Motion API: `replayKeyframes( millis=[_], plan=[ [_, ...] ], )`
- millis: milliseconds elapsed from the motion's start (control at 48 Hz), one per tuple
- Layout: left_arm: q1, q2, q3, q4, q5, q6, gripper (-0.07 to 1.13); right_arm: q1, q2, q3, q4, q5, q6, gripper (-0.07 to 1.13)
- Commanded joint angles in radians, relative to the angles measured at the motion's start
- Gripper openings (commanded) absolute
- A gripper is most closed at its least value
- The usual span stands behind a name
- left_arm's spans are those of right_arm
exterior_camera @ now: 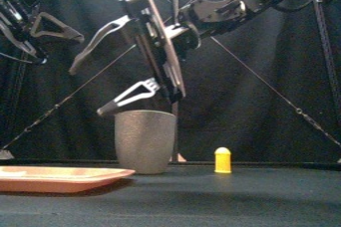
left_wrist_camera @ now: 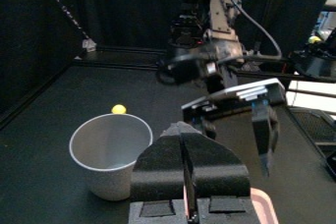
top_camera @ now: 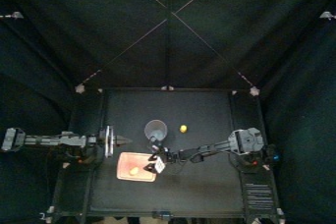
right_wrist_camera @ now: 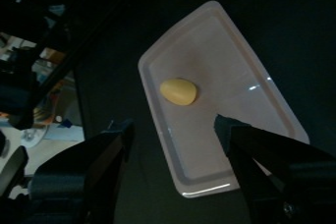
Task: Pick the chip then place it on the pink plate
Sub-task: Drop chip on the pink plate and return to neutral
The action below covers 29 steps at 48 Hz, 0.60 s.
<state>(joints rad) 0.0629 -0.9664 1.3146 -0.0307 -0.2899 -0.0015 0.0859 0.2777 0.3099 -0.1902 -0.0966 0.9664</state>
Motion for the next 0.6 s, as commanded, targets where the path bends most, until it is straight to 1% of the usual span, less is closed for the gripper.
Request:
replayKeyframes(
  millis=[21,167,333,375,458,604],
  plan=[
    [-0.002,0.002,-0.014,-0.002,-0.011,0.000,0.07,-0.018,-0.130,0.069,-0.028,-0.041,-0.006,0.98],
    [0.000,0.002,-0.020,-0.002,-0.012,0.003,0.07,-0.048,-0.241,0.195,-0.104,-0.104,-0.023,0.98],
    [0.005,0.000,-0.017,0.006,-0.012,0.006,0.07,-0.100,-0.382,0.364,-0.261,-0.212,-0.078,0.98],
    [0.006,0.000,-0.014,0.009,-0.012,0.006,0.07,-0.118,-0.420,0.411,-0.305,-0.222,-0.089,0.98],
    [0.020,0.000,-0.009,0.009,-0.012,0.008,0.07,-0.160,-0.486,0.479,-0.357,-0.224,-0.100,0.98],
    [0.046,0.000,-0.008,0.009,-0.012,0.006,0.07,-0.224,-0.612,0.555,-0.425,-0.230,-0.129,0.98]
  ],
)
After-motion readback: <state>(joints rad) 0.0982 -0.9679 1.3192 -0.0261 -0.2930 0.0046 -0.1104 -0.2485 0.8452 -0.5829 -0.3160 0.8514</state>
